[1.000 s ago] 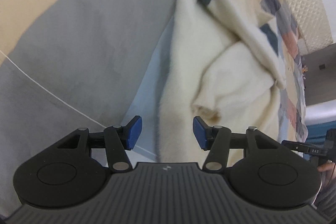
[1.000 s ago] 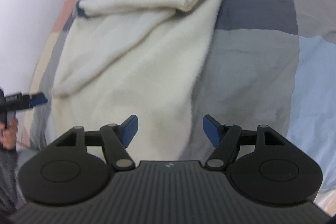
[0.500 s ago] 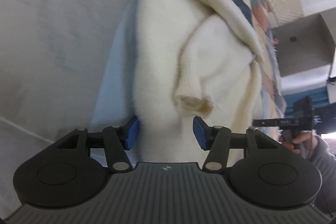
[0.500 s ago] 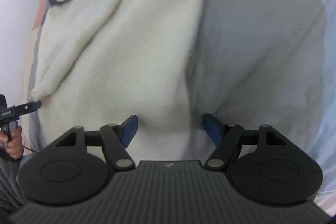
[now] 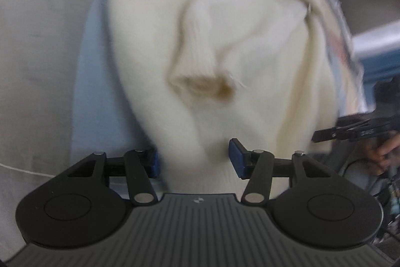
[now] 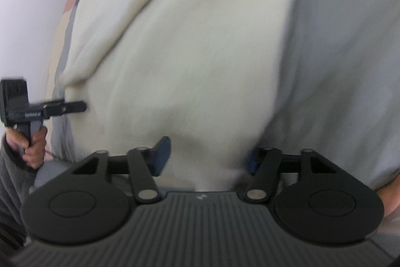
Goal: Fold large clothes
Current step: 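Close both tools on the sweater's hem, then lift the hem with both tools and fold it toward the collar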
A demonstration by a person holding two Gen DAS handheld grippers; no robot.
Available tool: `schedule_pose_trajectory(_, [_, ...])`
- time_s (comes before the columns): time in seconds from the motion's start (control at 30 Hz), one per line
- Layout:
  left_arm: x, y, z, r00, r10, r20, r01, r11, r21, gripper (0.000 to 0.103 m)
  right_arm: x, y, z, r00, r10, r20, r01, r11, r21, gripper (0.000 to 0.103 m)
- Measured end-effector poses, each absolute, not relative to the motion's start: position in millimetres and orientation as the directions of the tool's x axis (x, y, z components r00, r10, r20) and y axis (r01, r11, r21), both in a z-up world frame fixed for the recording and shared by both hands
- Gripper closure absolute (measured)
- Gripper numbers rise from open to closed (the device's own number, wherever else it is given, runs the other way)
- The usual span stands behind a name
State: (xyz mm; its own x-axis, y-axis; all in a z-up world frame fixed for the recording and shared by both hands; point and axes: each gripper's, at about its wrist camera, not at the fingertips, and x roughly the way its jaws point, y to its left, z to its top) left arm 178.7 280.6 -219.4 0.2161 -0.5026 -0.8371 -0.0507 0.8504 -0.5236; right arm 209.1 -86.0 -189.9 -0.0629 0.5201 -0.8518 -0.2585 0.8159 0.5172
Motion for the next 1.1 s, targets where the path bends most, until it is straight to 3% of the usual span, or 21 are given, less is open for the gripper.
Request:
schedule_pose_trajectory(0.03, [180,275,-217,0.210,-0.480,-0.852,-0.041,0.866,-0.499,0.051,207,-82,-187,-0.060,0.517,-0.854,-0.276,0.813,0.512,0.070])
schedule_pose_trajectory(0.13, [182,261,-207,0.199,-0.408,-0.891,-0.062,0.902,-0.427,0.076,206,-79,-171,0.020,0.523,-0.852,-0.291,0.818,0.495,0.083])
schedule_pose_trajectory(0.23, [176,261,-191,0.261,-0.384,-0.886,-0.122,0.897,-0.425,0.085,207,-88,-160,0.082,0.545,-0.834,-0.283,0.815,0.505,0.090])
schedule_pose_trajectory(0.47, [129,298,-139,0.563,-0.328,-0.759,-0.349,0.738,-0.578,0.087,200,-130,-104,0.260,0.654,-0.710,-0.303,0.754,0.583,0.093])
schedule_pose_trajectory(0.6, [110,303,-115,0.682,-0.290,-0.672,-0.390,0.633,-0.669,0.089,196,-145,-72,0.345,0.698,-0.627,-0.319,0.716,0.621,0.093])
schedule_pose_trajectory(0.8, [87,294,-87,0.785,-0.277,-0.554,-0.347,0.545,-0.764,0.089,180,-167,-35,0.421,0.732,-0.536,-0.376,0.679,0.631,0.094])
schedule_pose_trajectory(1.1, [21,280,-37,0.819,-0.315,-0.480,-0.267,0.532,-0.804,0.089,153,-207,0,0.489,0.741,-0.459,-0.393,0.657,0.643,0.094])
